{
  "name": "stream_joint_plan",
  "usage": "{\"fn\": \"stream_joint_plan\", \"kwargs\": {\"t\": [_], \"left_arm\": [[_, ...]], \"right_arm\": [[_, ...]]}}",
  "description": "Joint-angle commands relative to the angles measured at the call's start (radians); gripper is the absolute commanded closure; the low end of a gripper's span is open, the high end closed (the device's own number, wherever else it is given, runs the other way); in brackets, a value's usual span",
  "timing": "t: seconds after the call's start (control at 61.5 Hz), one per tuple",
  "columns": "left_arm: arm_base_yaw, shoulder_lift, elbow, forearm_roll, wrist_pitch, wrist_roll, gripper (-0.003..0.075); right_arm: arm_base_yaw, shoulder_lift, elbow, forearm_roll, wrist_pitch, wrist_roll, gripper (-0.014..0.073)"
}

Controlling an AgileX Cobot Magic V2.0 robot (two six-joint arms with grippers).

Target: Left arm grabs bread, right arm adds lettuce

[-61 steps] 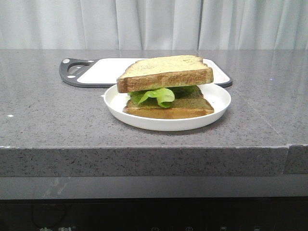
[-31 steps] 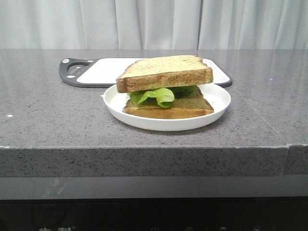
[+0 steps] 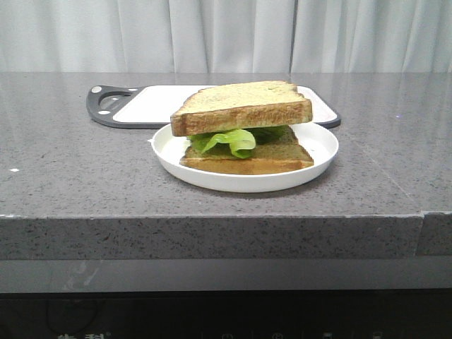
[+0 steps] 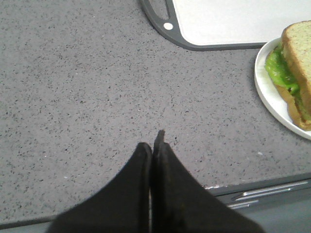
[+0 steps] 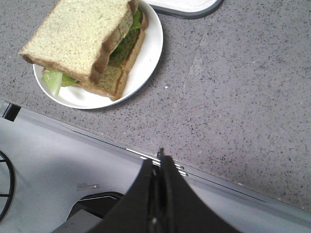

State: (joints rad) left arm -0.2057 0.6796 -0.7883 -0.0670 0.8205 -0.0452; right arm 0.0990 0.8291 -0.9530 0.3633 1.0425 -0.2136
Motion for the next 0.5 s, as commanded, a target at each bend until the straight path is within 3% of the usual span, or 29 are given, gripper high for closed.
{"fn": "stream_joint_plan", "kwargs": {"t": [0.0, 0.325, 0.488], "left_arm": [[0.036, -0.066, -0.007, 0.006, -0.145, -0.010, 0.0741], [0.200, -0.399, 0.309, -0.033, -0.622, -0.010, 0.0741], [0.236, -0.539, 0.500, -0.061, -0.681, -0.010, 0.0741]], "right_arm": [[-0.007, -0.005, -0.027, 0.026, -0.041, 0.003, 0.0711], [-0.007, -0.005, -0.027, 0.028, -0.042, 0.003, 0.0711], [-0.007, -0.005, -0.027, 0.028, -0.042, 0.003, 0.0711]]}}
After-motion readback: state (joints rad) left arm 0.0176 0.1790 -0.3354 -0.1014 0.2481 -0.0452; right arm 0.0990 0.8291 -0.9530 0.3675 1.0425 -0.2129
